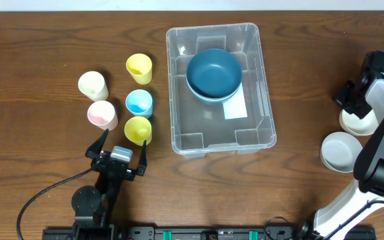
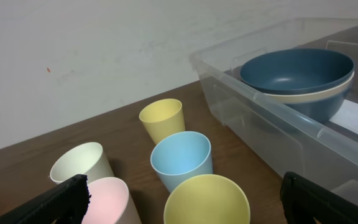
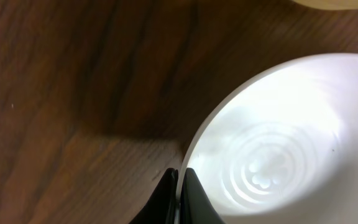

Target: Pack container

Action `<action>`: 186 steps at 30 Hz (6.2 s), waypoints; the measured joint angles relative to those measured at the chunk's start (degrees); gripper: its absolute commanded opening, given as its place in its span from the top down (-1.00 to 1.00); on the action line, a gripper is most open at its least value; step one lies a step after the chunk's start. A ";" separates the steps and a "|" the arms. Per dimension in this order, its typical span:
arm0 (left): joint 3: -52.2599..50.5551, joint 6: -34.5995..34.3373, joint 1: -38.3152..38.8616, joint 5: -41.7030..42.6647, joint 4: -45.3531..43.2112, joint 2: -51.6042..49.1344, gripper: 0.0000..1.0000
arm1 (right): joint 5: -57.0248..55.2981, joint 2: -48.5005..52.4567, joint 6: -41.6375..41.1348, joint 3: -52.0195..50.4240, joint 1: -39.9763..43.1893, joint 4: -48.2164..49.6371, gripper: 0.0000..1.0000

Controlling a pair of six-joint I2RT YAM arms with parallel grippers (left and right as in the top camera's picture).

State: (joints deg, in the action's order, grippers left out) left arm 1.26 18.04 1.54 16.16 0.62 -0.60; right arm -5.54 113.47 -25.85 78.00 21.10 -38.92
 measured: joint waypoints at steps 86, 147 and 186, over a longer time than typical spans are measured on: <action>0.00 0.00 0.00 0.00 0.00 0.00 -0.96 | 0.15 0.76 13.86 12.22 -45.97 -21.79 -0.98; 0.00 0.00 0.00 0.00 0.00 0.00 -0.96 | 10.64 0.79 6.97 33.62 -12.02 -14.05 -0.99; 0.00 0.00 0.00 0.00 0.00 0.00 -0.96 | 10.64 0.79 6.97 33.62 -12.02 -14.05 -0.98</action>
State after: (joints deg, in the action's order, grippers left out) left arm 1.26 18.04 1.54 16.16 0.62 -0.60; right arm 5.10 114.26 -18.87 111.61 9.08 -52.97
